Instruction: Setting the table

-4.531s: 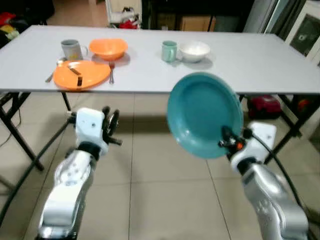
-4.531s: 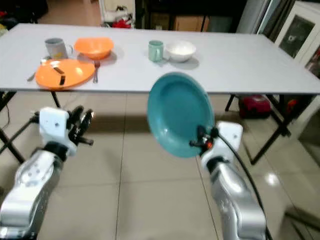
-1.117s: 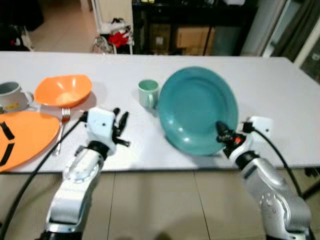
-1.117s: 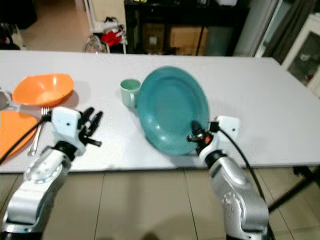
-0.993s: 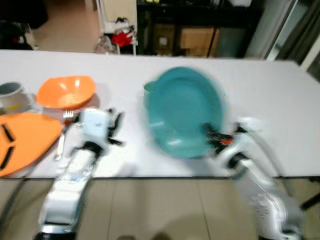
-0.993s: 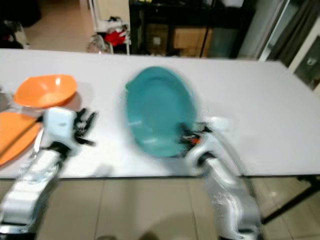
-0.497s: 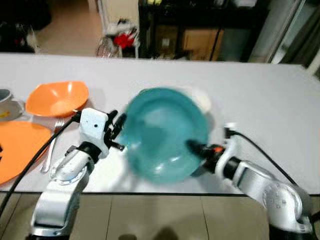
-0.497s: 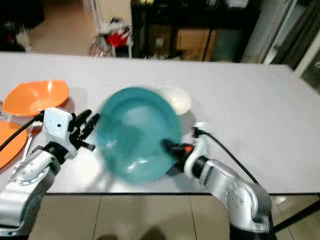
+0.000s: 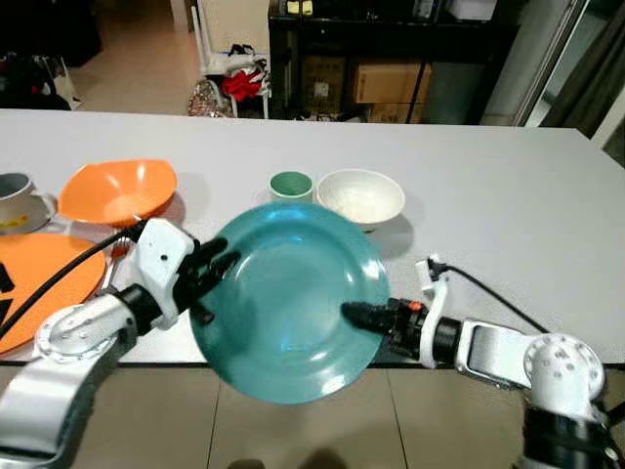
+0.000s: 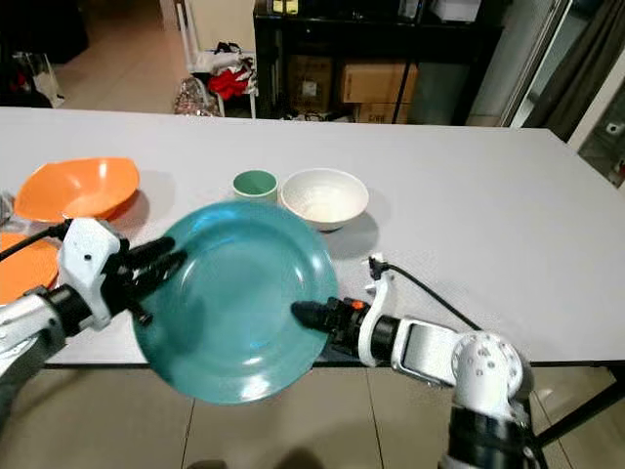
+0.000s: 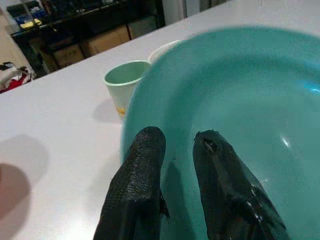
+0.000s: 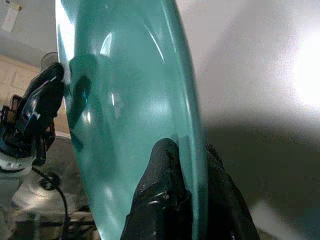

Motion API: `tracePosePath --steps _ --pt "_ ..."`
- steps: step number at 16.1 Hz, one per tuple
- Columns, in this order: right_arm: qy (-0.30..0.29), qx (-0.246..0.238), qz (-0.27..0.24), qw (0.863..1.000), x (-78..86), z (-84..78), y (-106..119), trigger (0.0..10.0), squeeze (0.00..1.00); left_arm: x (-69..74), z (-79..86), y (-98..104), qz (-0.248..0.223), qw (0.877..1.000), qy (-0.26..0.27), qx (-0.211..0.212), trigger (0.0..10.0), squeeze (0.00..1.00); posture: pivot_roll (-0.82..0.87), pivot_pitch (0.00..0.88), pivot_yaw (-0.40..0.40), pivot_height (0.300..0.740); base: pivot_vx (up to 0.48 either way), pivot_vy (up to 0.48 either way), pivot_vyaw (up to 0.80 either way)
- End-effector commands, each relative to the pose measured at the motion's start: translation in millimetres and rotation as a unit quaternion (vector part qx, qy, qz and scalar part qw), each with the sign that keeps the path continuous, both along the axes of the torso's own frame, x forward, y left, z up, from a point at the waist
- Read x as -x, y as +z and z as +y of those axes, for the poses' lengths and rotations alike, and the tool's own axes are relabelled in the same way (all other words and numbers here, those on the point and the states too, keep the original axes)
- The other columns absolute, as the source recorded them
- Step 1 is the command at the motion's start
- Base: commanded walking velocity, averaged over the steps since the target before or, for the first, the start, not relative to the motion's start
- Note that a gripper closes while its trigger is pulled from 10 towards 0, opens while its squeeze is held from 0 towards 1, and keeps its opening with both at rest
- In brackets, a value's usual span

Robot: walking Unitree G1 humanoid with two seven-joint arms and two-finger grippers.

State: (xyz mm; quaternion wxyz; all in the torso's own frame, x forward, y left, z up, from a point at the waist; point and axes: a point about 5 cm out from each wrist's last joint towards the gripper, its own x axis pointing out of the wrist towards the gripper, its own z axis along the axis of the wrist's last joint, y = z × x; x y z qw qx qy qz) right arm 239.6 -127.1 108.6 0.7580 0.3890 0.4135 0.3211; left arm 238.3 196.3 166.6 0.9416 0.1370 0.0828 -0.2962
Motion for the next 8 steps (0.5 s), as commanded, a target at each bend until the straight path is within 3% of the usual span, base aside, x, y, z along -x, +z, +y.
tracePosePath --steps 1,8 --pt "0.000 -0.007 0.006 1.000 -2.8 -2.4 4 10.0 0.00 1.9 -0.1 4 0.000 1.000 -0.011 -0.005 10.0 0.00 0.13 0.000 -0.010 0.740 0.000 0.000 0.00" --pt "-0.066 0.010 0.115 0.991 -16.2 -16.1 -16 10.0 0.00 13.1 -6.9 2 0.028 0.998 -0.052 -0.010 10.0 0.00 0.13 0.000 -0.017 0.740 0.000 0.000 0.00"
